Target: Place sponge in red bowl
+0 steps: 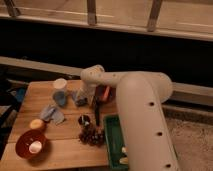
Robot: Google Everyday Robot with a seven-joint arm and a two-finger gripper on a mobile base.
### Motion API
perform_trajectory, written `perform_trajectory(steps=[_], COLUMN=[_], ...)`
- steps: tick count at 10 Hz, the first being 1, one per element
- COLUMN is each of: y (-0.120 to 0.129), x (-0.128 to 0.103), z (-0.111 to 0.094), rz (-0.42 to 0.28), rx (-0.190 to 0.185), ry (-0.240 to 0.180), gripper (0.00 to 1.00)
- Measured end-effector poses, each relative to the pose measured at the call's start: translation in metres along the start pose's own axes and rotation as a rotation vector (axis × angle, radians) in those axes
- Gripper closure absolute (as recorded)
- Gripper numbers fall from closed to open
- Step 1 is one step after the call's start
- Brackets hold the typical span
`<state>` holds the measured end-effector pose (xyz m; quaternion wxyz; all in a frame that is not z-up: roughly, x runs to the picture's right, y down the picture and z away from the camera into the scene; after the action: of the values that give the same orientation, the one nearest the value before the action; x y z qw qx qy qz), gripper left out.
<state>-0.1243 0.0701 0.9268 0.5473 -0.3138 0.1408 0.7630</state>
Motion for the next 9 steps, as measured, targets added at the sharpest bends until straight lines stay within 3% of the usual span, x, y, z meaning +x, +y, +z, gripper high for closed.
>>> perform_trajectory(steps=[3, 5, 9], y=[0.005, 0.007, 0.013], x=[-0.003, -0.001, 0.006], z=[0.002, 0.004, -0.007], rz=[-0.014, -0.024, -0.045], rx=[-0.021, -0.023, -0.043], ry=[-0.021, -0.022, -0.044], gripper=[0.87, 1.00, 1.00])
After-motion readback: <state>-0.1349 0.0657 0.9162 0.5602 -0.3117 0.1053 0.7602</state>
